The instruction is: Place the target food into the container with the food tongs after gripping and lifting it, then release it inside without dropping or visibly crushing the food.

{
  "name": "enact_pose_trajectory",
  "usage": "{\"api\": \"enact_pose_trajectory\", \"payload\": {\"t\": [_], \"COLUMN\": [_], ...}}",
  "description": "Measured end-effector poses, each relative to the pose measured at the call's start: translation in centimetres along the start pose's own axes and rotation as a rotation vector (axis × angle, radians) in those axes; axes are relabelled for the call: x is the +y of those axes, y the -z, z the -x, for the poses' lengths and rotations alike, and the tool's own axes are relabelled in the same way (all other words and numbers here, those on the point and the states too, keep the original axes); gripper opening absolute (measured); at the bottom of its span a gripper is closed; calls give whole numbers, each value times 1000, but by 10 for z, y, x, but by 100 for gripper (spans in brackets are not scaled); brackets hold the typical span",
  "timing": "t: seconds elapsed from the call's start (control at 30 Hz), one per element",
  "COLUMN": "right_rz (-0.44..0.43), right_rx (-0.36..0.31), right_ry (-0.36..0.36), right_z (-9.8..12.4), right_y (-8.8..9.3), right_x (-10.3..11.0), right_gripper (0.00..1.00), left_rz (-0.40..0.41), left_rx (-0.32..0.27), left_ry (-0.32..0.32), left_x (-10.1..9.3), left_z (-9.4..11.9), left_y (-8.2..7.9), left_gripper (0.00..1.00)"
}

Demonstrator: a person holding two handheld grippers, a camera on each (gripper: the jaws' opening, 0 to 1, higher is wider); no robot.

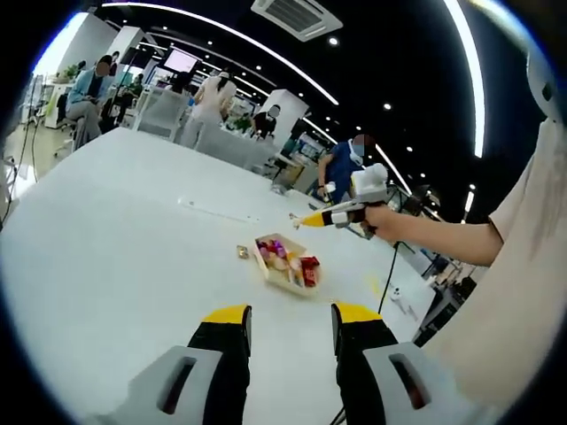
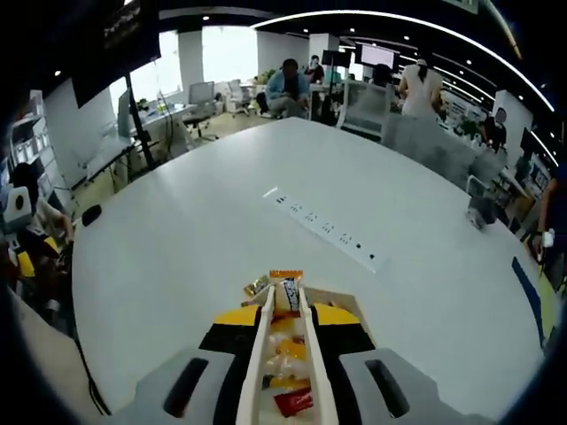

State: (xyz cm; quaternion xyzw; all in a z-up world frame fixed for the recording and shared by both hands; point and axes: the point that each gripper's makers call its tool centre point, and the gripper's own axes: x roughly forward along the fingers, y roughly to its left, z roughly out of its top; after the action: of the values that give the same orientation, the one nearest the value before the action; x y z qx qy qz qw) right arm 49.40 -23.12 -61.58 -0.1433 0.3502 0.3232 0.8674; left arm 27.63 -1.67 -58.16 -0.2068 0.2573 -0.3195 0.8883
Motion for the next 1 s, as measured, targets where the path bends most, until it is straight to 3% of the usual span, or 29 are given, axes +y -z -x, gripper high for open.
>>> {"api": "enact_pose_trajectory", "payload": {"t": [0.4,1.0], "right_rz": [-16,-28], "right_rx": [-14,-31], "right_ry": [4,1], "right_z": [17,20], "right_y": [10,11], "right_x": [7,8], "right_gripper": [21,21], "left_rz": [-16,-25], "left_rx": [-5,-5], "left_ry": [8,8], "left_x": [-11,-16], "left_z": [0,1], "left_y": [2,2], "left_gripper": [36,35]}}
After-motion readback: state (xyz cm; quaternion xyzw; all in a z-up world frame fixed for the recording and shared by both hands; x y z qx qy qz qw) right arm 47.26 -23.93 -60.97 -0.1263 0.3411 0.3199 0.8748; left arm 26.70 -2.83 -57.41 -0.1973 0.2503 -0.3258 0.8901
